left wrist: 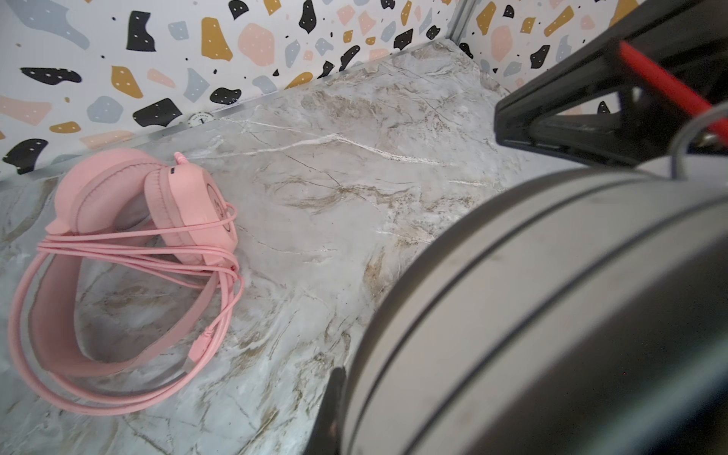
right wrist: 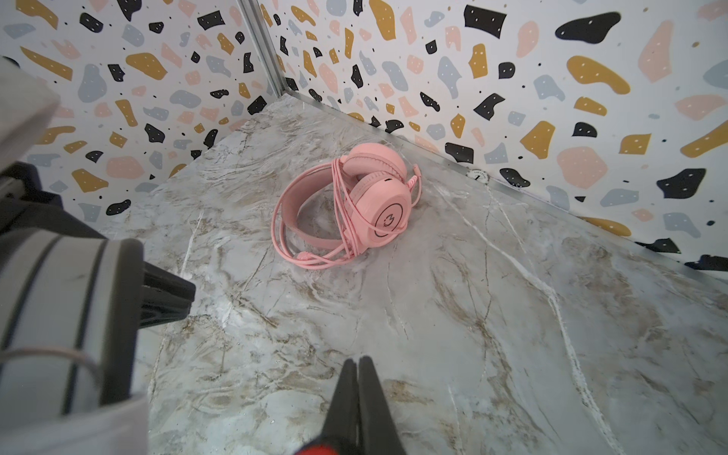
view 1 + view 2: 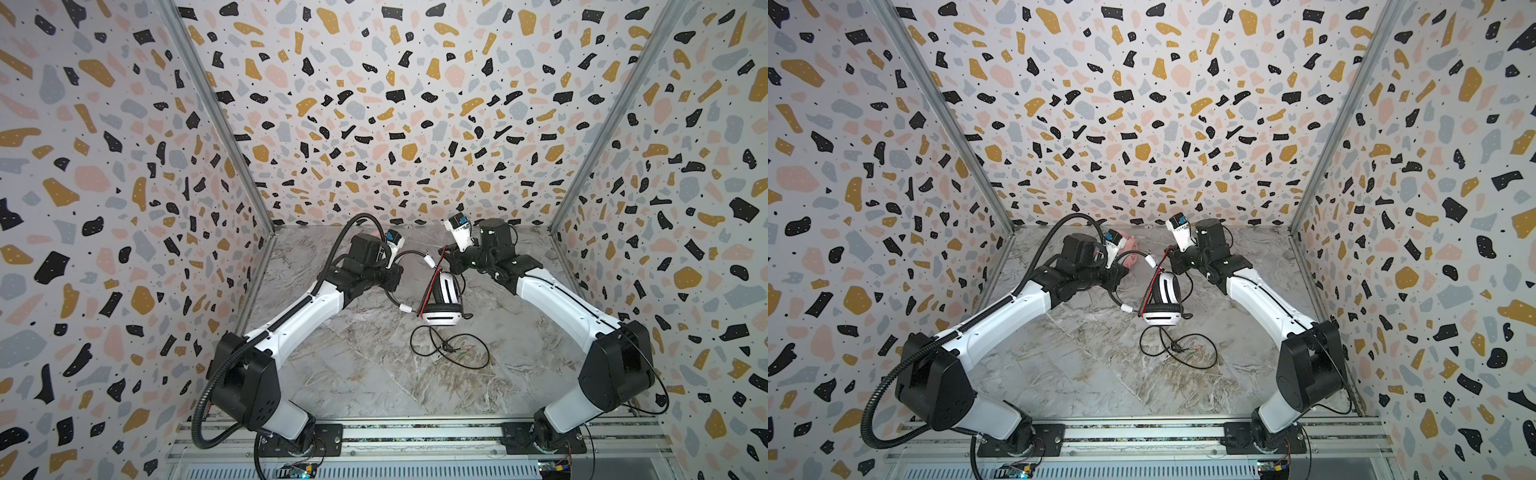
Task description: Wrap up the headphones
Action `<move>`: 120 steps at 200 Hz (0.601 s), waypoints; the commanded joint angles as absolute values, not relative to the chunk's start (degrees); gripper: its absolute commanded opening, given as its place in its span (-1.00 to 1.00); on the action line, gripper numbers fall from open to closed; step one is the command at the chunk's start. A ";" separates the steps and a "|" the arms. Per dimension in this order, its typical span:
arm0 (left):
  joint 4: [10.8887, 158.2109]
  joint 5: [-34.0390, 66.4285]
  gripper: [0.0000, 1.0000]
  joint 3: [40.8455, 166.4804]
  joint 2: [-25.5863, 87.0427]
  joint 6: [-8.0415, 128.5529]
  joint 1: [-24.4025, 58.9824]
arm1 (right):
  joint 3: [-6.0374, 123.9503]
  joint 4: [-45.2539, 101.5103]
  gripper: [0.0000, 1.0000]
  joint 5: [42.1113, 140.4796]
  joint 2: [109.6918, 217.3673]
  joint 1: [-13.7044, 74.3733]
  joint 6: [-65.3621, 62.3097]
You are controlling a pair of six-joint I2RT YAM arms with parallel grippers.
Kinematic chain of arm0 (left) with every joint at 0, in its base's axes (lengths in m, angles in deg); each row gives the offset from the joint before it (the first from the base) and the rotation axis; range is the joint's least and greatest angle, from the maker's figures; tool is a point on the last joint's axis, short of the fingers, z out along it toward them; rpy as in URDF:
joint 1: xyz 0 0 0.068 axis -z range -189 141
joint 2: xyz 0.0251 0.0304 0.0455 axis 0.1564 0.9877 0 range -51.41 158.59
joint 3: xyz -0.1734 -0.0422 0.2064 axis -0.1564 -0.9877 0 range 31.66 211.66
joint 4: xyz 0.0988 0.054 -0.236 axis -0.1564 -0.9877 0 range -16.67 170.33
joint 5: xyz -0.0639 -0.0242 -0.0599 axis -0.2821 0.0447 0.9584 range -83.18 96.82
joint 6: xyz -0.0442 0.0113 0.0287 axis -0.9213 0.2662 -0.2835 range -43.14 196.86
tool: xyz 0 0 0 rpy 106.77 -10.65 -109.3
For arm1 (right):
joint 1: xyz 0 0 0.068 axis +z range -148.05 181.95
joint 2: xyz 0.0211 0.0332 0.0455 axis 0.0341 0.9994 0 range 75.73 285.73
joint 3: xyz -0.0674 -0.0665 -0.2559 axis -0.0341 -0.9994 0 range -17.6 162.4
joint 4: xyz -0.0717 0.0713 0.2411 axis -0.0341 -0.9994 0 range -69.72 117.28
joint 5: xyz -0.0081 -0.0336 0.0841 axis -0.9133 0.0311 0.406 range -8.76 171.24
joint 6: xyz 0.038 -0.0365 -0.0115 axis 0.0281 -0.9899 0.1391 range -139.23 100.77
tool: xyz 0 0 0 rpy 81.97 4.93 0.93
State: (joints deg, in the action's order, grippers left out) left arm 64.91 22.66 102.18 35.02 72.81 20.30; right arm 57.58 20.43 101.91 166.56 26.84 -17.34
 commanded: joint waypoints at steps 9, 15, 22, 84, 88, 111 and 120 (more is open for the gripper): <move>66.02 36.95 -1.00 103.07 33.97 75.81 21.33 | 54.90 24.96 -0.84 99.09 168.22 24.09 -14.92; 66.26 37.82 -1.00 103.04 33.86 75.73 21.33 | 54.05 25.39 -0.83 100.11 168.26 24.10 -14.92; 66.73 38.65 -1.00 103.03 33.69 75.44 21.34 | 52.42 26.51 -0.80 101.51 167.89 24.10 -14.88; 70.84 38.15 -1.00 100.61 29.96 74.22 21.33 | 38.06 41.23 -0.38 112.26 164.64 24.01 -9.19; 70.98 38.26 -1.00 100.55 29.94 74.16 21.32 | 37.57 41.94 -0.37 112.98 164.63 24.06 -8.64; 71.09 40.26 -1.00 101.09 30.36 74.10 21.15 | 33.84 49.66 -0.30 116.30 165.47 24.10 -4.30; 71.56 40.74 -1.00 100.72 30.09 73.97 21.15 | 33.17 52.21 -0.28 117.33 166.34 24.10 -2.69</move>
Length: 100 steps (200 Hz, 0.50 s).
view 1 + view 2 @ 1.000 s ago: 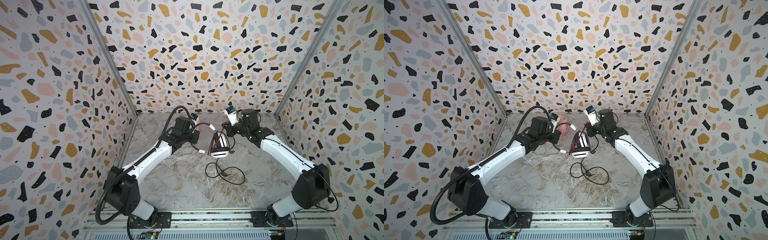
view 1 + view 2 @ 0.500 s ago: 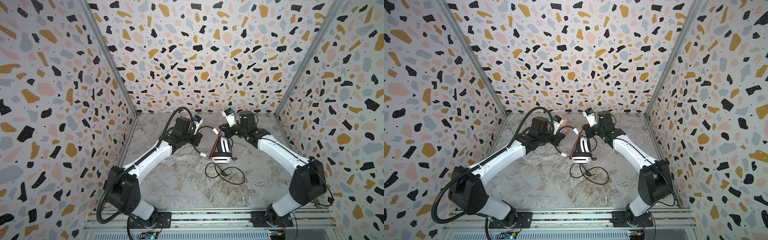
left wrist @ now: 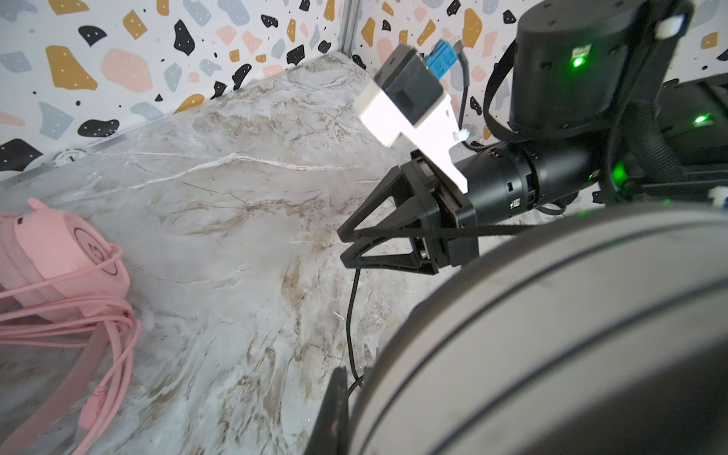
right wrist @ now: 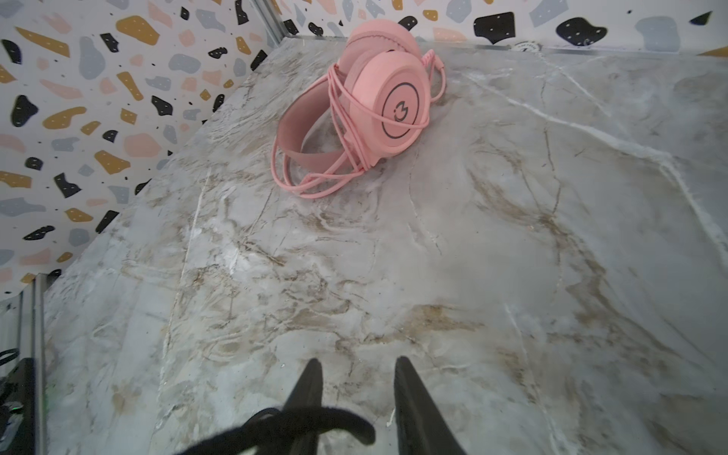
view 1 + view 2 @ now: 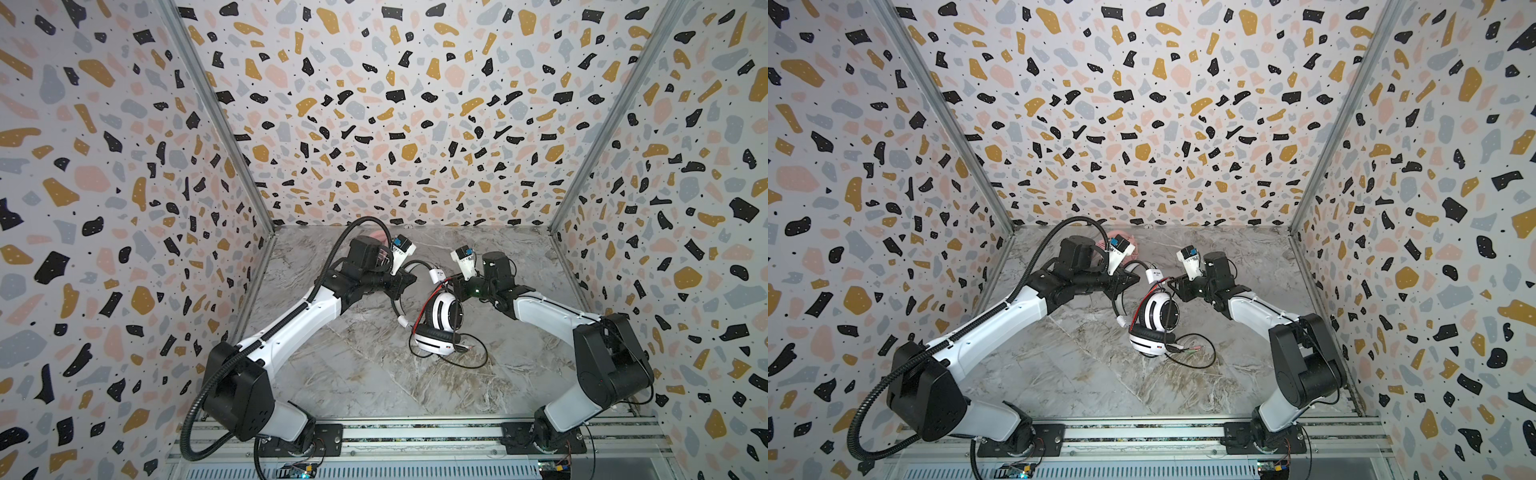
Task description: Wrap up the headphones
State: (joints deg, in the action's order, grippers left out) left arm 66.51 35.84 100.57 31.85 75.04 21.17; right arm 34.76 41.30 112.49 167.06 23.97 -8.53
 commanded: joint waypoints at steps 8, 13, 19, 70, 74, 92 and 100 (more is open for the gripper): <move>72.11 40.80 -1.00 100.49 29.85 73.53 21.15 | 32.69 54.97 -0.27 118.51 167.41 24.10 -0.65; 72.45 41.02 -1.00 100.39 29.78 73.32 21.15 | 32.09 57.48 -0.26 119.26 168.18 24.10 1.03; 72.66 41.58 -1.00 100.32 29.66 73.22 21.15 | 31.35 61.05 -0.26 120.17 169.10 24.10 3.42; 78.10 45.63 -1.00 98.86 28.66 68.97 19.59 | 31.06 78.99 -0.22 117.80 179.82 26.88 17.16; 79.23 46.54 -1.00 98.44 28.62 68.08 19.22 | 31.46 79.31 -0.23 117.46 180.64 27.62 17.36; 80.80 46.93 -1.00 97.72 28.42 66.70 17.48 | 33.10 81.06 -0.42 117.18 183.88 29.77 18.74; 80.03 45.62 -1.00 97.91 28.20 67.25 16.92 | 32.80 82.77 -0.53 116.83 184.77 30.30 19.55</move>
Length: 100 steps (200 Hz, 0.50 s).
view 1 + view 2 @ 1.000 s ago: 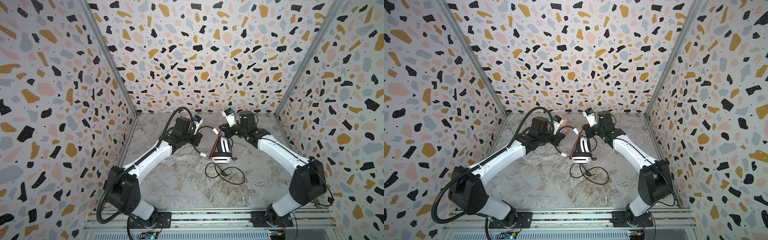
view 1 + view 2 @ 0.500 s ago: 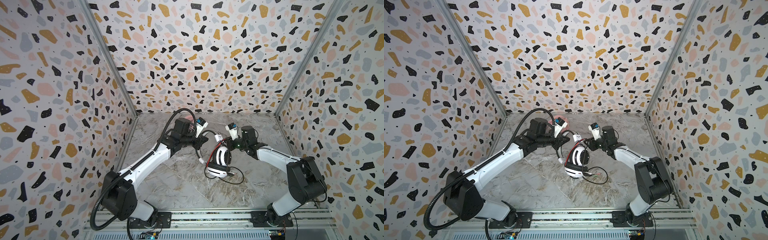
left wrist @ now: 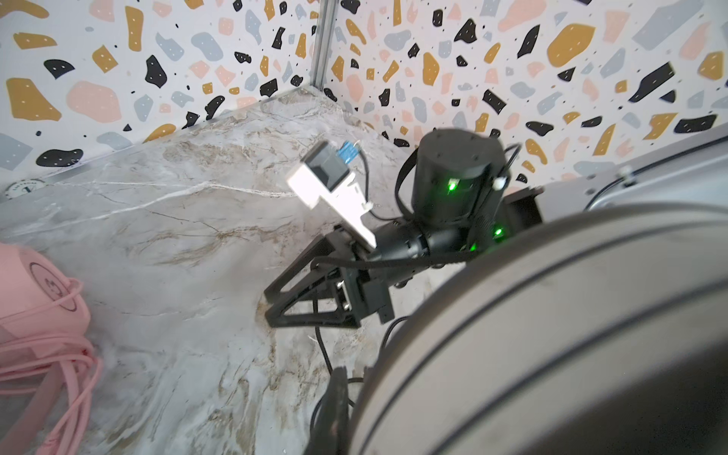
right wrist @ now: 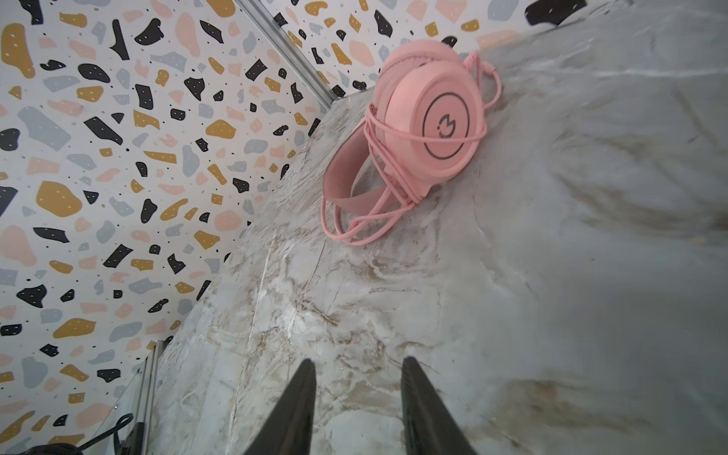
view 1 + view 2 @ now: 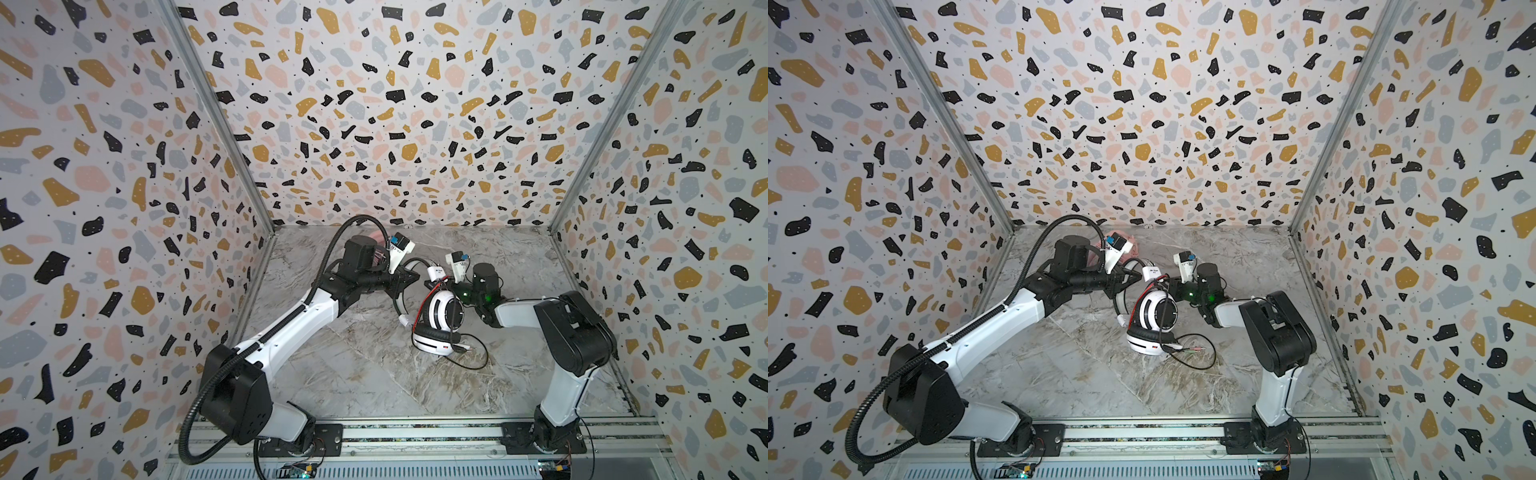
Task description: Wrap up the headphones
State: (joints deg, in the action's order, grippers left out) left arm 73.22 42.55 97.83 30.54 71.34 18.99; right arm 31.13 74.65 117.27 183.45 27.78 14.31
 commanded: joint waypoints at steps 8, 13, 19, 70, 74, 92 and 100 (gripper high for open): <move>79.43 44.44 -1.00 97.87 27.91 67.71 16.42 | 32.15 84.30 -0.64 116.56 185.47 30.84 20.30; 79.37 43.67 -1.00 97.77 27.65 67.79 16.04 | 31.86 85.31 -0.69 116.57 185.91 31.02 20.84; 79.34 42.70 -1.00 97.55 27.32 67.68 15.77 | 31.42 86.33 -0.75 116.79 186.40 31.21 21.54; 82.75 34.04 -1.00 95.67 24.86 62.02 12.24 | 23.93 89.95 -0.86 117.60 184.45 31.55 22.68; 83.46 33.56 -1.00 95.30 24.68 61.02 11.80 | 23.13 90.47 -0.86 117.63 183.94 31.49 22.77; 85.24 30.39 -1.00 94.54 24.58 55.27 9.48 | 20.10 90.74 -0.86 117.19 181.79 31.43 22.40; 85.16 28.81 -1.00 94.58 24.83 53.24 8.62 | 19.44 90.00 -0.86 117.21 181.11 31.80 22.05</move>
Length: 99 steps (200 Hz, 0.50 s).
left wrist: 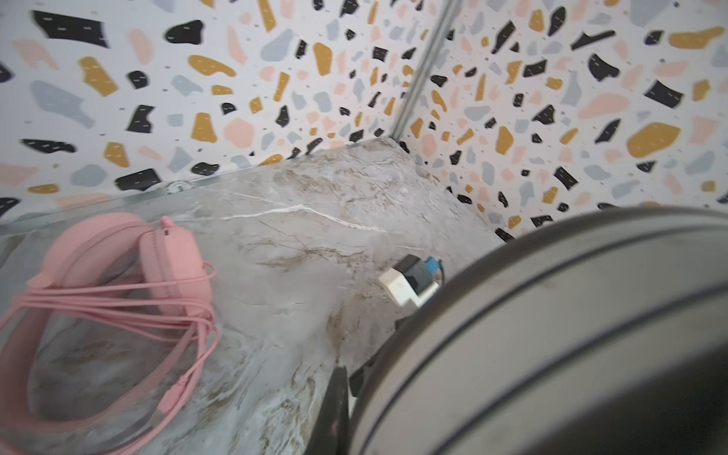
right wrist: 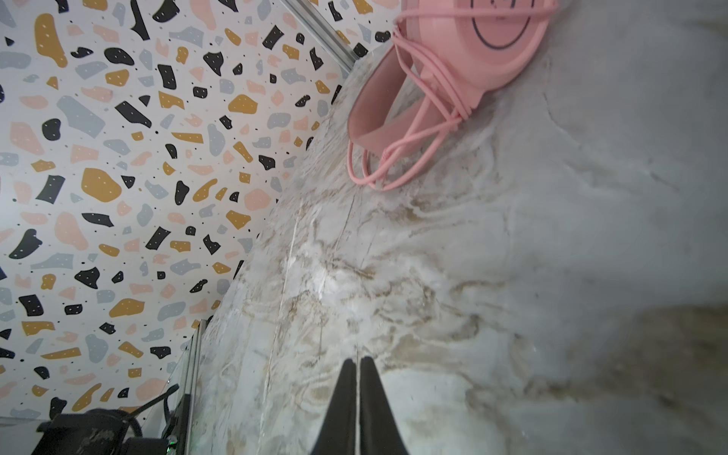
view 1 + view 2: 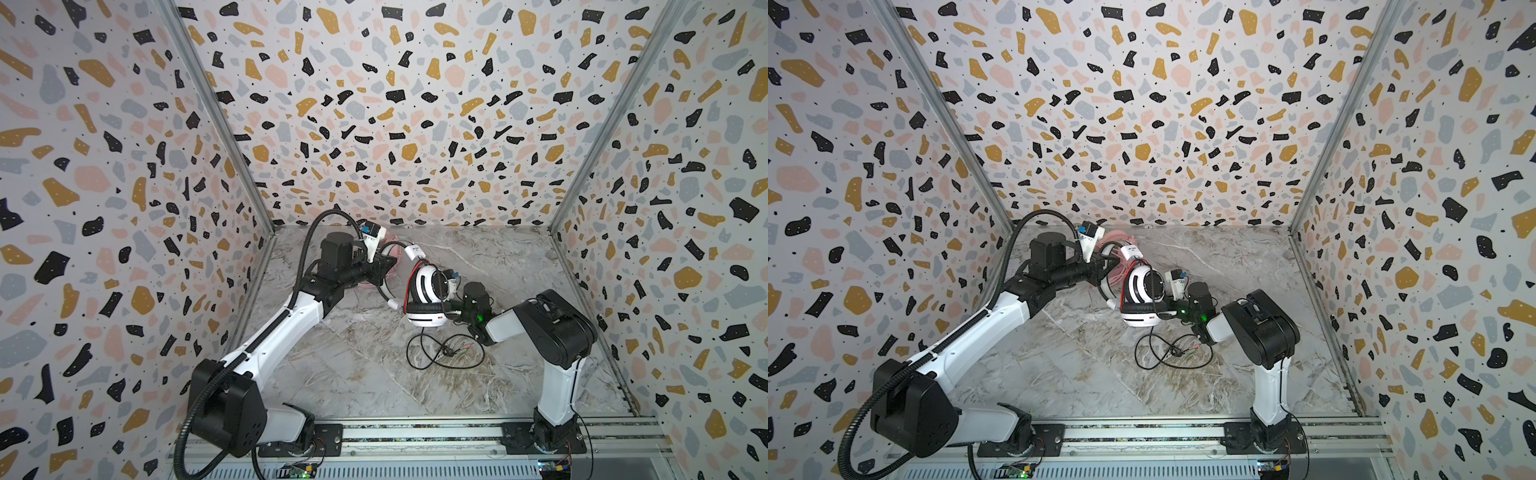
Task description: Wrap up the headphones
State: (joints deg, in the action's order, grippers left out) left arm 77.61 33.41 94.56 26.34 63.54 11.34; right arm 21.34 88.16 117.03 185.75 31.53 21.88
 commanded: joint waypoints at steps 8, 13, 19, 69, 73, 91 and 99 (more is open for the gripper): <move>85.38 27.12 -1.00 94.50 25.07 51.42 8.03 | 19.00 88.98 -0.86 117.39 180.47 32.58 21.74; 85.68 26.38 -1.00 94.33 25.21 50.20 7.55 | 18.80 88.50 -0.86 117.59 179.99 33.18 21.38; 86.43 26.40 -1.00 93.89 25.43 48.73 7.01 | 18.79 86.96 -0.86 117.72 179.32 34.19 20.35; 89.85 22.58 -1.00 91.26 27.39 40.53 3.83 | 18.97 71.06 -0.85 113.28 170.95 45.01 10.26; 90.24 21.93 -1.00 90.77 27.14 39.90 3.48 | 18.41 71.19 -0.85 113.00 170.15 45.72 10.30; 92.42 17.78 -1.00 88.36 25.42 38.43 2.85 | 15.93 70.57 -0.85 109.92 166.41 48.58 10.80; 93.17 16.41 -1.00 87.63 24.73 37.79 2.78 | 14.94 70.31 -0.85 108.68 164.82 49.62 10.85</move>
